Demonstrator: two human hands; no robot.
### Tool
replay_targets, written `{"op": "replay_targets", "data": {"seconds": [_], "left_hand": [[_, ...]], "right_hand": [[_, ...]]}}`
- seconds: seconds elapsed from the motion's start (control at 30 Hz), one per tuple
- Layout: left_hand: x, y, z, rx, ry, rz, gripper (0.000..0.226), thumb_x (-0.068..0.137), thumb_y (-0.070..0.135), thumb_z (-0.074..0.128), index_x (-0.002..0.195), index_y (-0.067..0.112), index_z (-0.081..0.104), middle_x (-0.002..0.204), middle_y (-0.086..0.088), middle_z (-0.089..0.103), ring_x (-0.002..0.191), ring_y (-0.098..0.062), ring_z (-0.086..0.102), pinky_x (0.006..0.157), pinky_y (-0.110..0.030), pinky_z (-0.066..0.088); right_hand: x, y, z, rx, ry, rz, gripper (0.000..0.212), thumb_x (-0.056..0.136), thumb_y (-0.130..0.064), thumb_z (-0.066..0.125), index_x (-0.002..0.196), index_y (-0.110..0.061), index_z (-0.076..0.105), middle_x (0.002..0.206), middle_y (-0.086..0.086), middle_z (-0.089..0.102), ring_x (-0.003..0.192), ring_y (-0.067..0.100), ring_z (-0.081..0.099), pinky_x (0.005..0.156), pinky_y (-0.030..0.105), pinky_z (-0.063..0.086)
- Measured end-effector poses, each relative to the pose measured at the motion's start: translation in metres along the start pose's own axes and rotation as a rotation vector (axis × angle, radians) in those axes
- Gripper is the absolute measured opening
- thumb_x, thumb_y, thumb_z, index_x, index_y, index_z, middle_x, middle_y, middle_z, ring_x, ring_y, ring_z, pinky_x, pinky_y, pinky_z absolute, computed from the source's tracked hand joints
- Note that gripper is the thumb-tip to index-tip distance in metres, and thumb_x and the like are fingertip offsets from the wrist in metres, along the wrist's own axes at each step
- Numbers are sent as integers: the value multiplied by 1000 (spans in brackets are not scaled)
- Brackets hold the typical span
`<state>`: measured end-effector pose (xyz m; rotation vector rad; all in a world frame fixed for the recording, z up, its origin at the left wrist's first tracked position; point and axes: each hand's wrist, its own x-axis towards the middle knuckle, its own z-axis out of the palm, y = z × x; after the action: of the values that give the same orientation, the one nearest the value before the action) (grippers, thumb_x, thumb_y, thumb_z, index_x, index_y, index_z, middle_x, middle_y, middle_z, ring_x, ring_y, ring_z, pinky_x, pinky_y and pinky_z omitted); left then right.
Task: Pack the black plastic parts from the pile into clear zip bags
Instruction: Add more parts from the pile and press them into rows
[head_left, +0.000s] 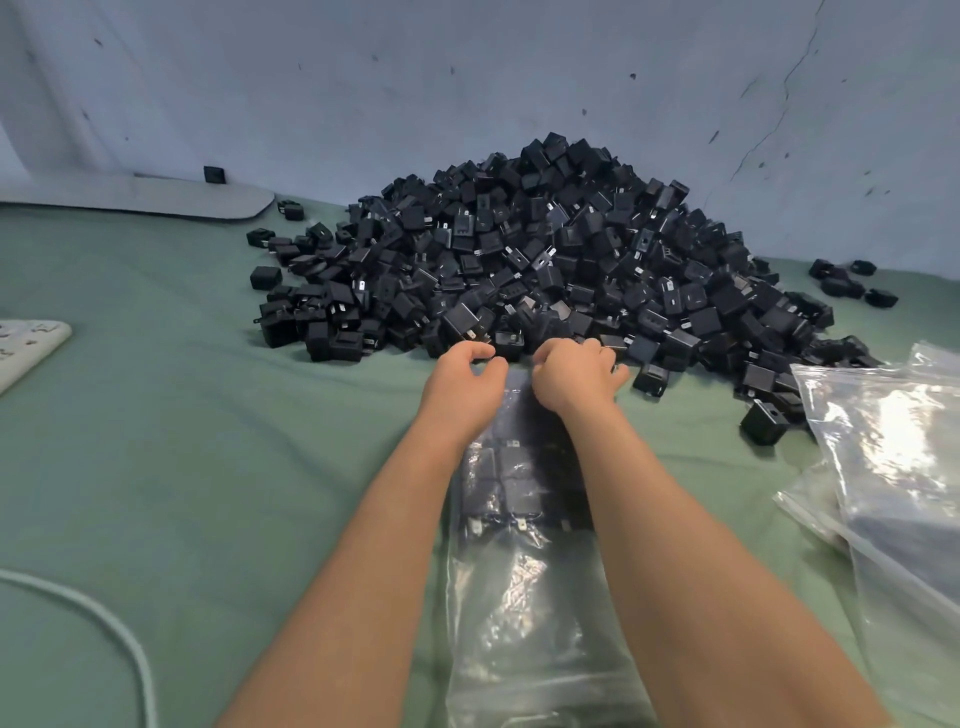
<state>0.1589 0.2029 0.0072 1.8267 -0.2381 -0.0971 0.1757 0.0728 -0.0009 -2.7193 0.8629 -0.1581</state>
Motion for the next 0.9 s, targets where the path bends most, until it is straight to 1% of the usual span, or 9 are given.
{"op": "replay_targets", "data": {"seconds": [0.17, 0.23, 0.33, 0.4, 0.47, 0.57, 0.7, 0.8, 0.9], "left_hand": [[-5, -3, 0, -36, 0, -3, 25, 93, 19, 50, 117, 16, 57, 89, 13, 55, 72, 4, 49, 55, -1, 38], [-4, -3, 0, -76, 13, -14, 22, 94, 20, 49, 114, 17, 56, 98, 6, 57, 83, -6, 55, 73, -12, 45], [-8, 2, 0, -228, 10, -67, 12, 98, 24, 43, 92, 20, 53, 94, -4, 61, 85, -19, 63, 82, -35, 52], [-14, 9, -3, -358, -52, -134, 26, 102, 34, 33, 89, 19, 50, 83, -10, 67, 69, -19, 69, 64, -30, 58], [-20, 13, -10, -459, -126, -214, 45, 102, 45, 24, 93, 12, 54, 68, -12, 71, 57, -17, 69, 47, -22, 52], [-30, 16, -18, -464, -193, -251, 48, 101, 49, 21, 91, 16, 55, 62, -6, 71, 56, -13, 69, 44, -17, 47], [-46, 17, -24, -456, -240, -221, 30, 100, 31, 35, 88, 20, 61, 67, 1, 72, 62, -9, 70, 48, -18, 50], [-57, 13, -26, -492, -224, -175, 17, 95, 18, 47, 92, 17, 64, 75, -1, 73, 67, -10, 70, 52, -20, 53], [-68, 10, -23, -464, -186, -140, 12, 92, 9, 53, 94, 17, 61, 78, -2, 68, 66, -10, 67, 57, -20, 53]], "right_hand": [[-6, 4, 0, 163, 66, 9, 34, 96, -26, 39, 122, -32, 60, 130, 6, 54, 132, 29, 35, 113, 54, 12], [-14, 3, -9, 443, 177, -13, 30, 95, -24, 42, 116, -31, 61, 118, 1, 60, 120, 26, 46, 109, 44, 27], [-32, -1, -27, 836, 143, -174, 22, 92, -14, 46, 102, -28, 60, 85, -10, 55, 77, 12, 53, 75, 27, 41], [-49, 0, -40, 916, 43, -273, 27, 88, -6, 48, 93, -30, 59, 80, -4, 54, 62, 11, 45, 57, 20, 39], [-67, 5, -49, 910, -30, -354, 29, 87, -1, 47, 88, -28, 60, 79, 8, 57, 61, 13, 45, 49, 17, 37], [-94, 11, -50, 904, -98, -445, 30, 85, 5, 45, 81, -22, 59, 83, 8, 64, 74, 15, 53, 65, 24, 44], [-118, 21, -41, 792, -72, -429, 28, 85, 0, 47, 77, -24, 60, 95, -3, 66, 88, 15, 59, 82, 33, 48], [-135, 31, -35, 679, -9, -427, 27, 86, -6, 50, 80, -30, 61, 115, -2, 60, 92, 8, 48, 79, 25, 37], [-154, 38, -33, 604, 25, -490, 30, 86, -9, 53, 84, -37, 61, 126, -1, 54, 115, 5, 44, 95, 26, 35]]}}
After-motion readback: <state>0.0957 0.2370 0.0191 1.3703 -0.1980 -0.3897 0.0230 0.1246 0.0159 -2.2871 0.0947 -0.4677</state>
